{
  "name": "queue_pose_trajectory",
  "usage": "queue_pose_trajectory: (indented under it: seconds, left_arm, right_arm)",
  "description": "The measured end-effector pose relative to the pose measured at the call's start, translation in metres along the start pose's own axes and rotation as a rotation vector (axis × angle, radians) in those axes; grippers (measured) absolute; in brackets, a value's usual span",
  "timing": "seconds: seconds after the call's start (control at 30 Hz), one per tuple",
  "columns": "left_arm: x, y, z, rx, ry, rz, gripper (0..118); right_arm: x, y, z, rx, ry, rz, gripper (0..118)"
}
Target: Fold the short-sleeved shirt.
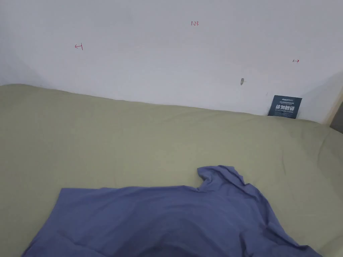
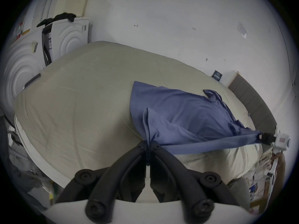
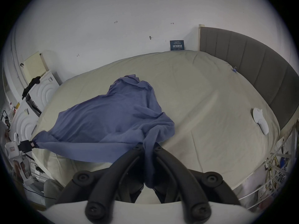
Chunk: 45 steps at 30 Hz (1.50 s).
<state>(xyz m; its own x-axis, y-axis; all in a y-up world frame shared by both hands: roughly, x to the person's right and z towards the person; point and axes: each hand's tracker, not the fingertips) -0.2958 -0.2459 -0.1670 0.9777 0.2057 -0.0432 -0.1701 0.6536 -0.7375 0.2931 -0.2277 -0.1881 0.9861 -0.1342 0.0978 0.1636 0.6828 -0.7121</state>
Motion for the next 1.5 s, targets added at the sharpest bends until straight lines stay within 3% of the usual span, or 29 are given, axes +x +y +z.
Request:
queue_pose_trajectory:
  seconds: [0.27,0.4,0.43,0.5,0.53,0.63,0.67,0.87,1.03,1.1,1.13,1.17,1.2,1.3,1.5]
  left_arm:
    - [0.003,-0.050,0.008,-0.186,0.036,0.005,3]
    - [-0.002,-0.060,0.003,-0.206,0.042,0.000,3]
    - [-0.001,-0.061,0.006,-0.196,0.044,-0.011,5]
    - [0.002,-0.056,0.018,-0.167,0.054,-0.005,14]
    - [0.007,-0.053,0.028,-0.131,0.047,0.002,24]
    - [0.016,-0.034,0.054,-0.030,0.000,-0.010,62]
    - [0.021,-0.027,0.060,0.002,-0.016,-0.023,66]
    - [0.077,0.017,0.051,0.208,-0.001,-0.141,66]
    - [0.122,0.024,0.017,0.244,0.014,-0.182,66]
    - [0.137,0.018,0.011,0.247,-0.009,-0.191,62]
    - [0.142,0.012,0.008,0.265,-0.020,-0.194,41]
    - [0.148,0.007,0.005,0.284,-0.001,-0.199,10]
    - [0.152,0.002,0.005,0.299,0.024,-0.205,0]
    - [0.150,-0.008,-0.005,0.263,0.017,-0.193,0]
    - [0.097,0.018,-0.031,0.231,0.130,-0.112,0]
  right_arm:
    - [-0.002,-0.043,-0.004,-0.184,-0.090,0.111,9]
    - [0.004,-0.052,-0.006,-0.182,-0.087,0.080,10]
    - [0.006,-0.051,-0.004,-0.181,-0.067,0.054,18]
    - [0.007,-0.048,0.007,-0.171,-0.066,0.032,56]
    - [0.005,-0.045,0.017,-0.143,-0.063,0.034,71]
    - [-0.007,-0.029,0.045,-0.026,-0.037,0.075,69]
    - [-0.016,-0.022,0.051,0.013,-0.033,0.093,69]
    - [-0.078,0.005,0.054,0.215,0.050,0.155,69]
    - [-0.135,0.010,0.025,0.239,0.080,0.218,68]
    - [-0.151,0.005,0.014,0.237,0.104,0.234,58]
    - [-0.158,0.002,0.009,0.232,0.109,0.232,32]
    - [-0.166,-0.003,0.005,0.231,0.098,0.233,7]
    - [-0.171,-0.007,0.002,0.227,0.085,0.231,4]
    - [-0.177,-0.019,-0.010,0.175,0.104,0.194,1]
    - [-0.180,-0.016,-0.025,0.135,0.123,0.210,1]
